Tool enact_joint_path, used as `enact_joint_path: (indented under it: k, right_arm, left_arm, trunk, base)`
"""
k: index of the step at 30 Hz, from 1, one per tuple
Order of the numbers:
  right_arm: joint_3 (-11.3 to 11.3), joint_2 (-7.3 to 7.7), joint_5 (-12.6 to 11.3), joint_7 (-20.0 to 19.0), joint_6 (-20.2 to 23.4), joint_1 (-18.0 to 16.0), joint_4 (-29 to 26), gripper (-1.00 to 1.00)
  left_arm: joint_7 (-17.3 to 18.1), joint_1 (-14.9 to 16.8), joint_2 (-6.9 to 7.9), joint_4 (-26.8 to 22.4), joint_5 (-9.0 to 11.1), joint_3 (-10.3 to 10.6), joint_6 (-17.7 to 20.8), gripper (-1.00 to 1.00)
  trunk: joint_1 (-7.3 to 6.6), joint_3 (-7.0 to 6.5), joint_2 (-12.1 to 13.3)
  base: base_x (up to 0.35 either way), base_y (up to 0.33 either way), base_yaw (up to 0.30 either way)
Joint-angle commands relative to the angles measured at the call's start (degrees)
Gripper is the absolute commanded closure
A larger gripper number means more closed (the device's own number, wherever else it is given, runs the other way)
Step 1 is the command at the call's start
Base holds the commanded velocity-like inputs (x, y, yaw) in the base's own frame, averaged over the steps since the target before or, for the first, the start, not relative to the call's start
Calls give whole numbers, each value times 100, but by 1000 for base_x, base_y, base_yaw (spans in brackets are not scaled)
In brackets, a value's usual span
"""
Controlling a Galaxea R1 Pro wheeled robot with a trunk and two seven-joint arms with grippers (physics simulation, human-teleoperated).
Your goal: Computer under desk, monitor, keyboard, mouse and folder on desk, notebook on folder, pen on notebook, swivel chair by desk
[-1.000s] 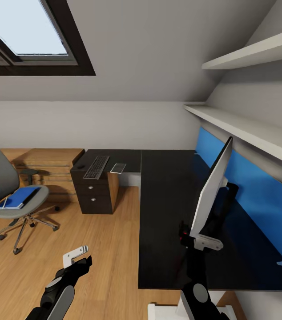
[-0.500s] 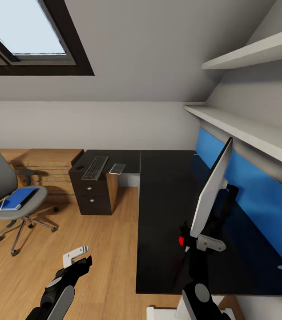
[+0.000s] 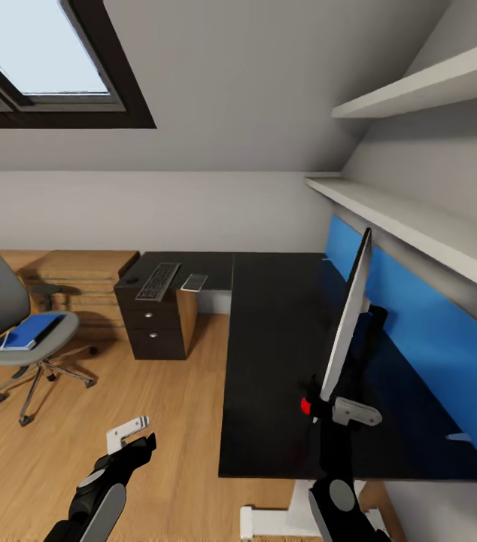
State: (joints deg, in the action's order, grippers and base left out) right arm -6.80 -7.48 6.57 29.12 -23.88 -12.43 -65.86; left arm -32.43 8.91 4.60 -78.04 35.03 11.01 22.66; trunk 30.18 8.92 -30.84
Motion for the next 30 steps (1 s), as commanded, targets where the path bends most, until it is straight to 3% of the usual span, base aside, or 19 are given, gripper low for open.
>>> enact_joint_path:
  k: [1, 5, 14, 30]
  right_arm:
    - [18, 1, 49, 63, 30, -5, 3, -100]
    - [227, -2, -94, 45, 127, -5, 3, -100]
    - [266, 0, -133, 37, 146, -5, 4, -100]
    - [185, -21, -147, -18, 204, -5, 24, -100]
  left_arm:
    - [-53, 5, 7, -10, 42, 15, 11, -100]
    - [-53, 5, 11, -10, 39, 15, 11, -100]
    - [-53, 5, 10, -14, 39, 15, 4, -100]
    - [-53, 5, 14, -11, 39, 15, 2, -100]
  trunk:
    - [0, 11, -10]
    - [0, 11, -10]
    - [0, 11, -10]
    - [0, 11, -10]
  base:
    - [-223, -247, 0]
    - [-208, -268, 0]
    - [-130, -282, 0]
    - [-3, -28, 0]
